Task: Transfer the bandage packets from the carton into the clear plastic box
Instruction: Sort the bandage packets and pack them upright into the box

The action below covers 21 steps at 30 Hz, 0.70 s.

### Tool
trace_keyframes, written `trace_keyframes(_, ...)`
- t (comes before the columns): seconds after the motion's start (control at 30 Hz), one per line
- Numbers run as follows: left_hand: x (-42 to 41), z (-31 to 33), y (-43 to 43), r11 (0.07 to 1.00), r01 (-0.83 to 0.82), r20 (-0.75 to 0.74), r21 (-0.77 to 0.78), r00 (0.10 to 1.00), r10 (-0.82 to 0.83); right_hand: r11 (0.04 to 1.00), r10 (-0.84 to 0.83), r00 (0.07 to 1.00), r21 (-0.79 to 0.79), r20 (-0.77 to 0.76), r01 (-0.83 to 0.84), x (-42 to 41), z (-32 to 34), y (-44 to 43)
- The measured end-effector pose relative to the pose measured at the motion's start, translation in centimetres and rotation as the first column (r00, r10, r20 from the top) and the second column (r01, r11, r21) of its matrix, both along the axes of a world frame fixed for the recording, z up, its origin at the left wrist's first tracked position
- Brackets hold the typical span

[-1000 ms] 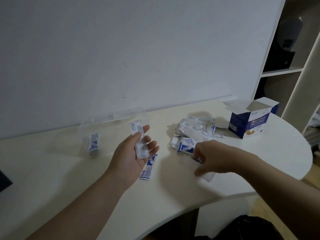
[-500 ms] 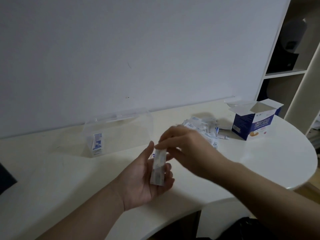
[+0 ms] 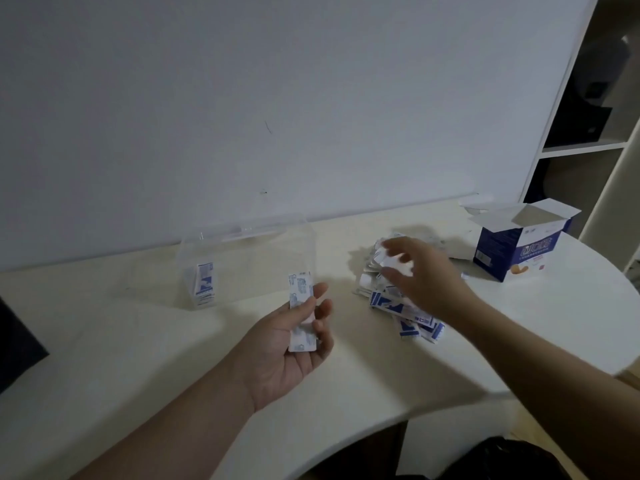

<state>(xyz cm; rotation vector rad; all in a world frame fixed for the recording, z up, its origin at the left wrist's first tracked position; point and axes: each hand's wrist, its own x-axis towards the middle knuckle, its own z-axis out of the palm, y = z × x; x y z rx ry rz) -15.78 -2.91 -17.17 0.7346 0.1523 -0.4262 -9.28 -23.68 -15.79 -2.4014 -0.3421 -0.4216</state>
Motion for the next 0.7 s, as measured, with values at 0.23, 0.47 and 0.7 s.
trace_keyframes(0.23, 0.1, -0.1, -0.1, 1.0, -0.023, -0.02, -0.007, 1.0, 0.023, 0.973, -0.202, 0.926, -0.17, -0.318, 0.154, 3.0, -0.5, -3.0)
trace_keyframes(0.47, 0.6, -0.2, 0.5, 0.996, -0.094, -0.027, 0.001, 0.995, 0.094, 0.98, -0.178, 0.935, 0.031, -0.306, 0.196, 3.8, -0.3, -3.9)
trace_keyframes(0.7, 1.4, 0.0, 1.4, 0.979, -0.199, -0.014, 0.043, 0.98, 0.2, 0.924, -0.101, 0.973, 0.343, -0.209, 0.169, 2.3, 2.7, -2.9)
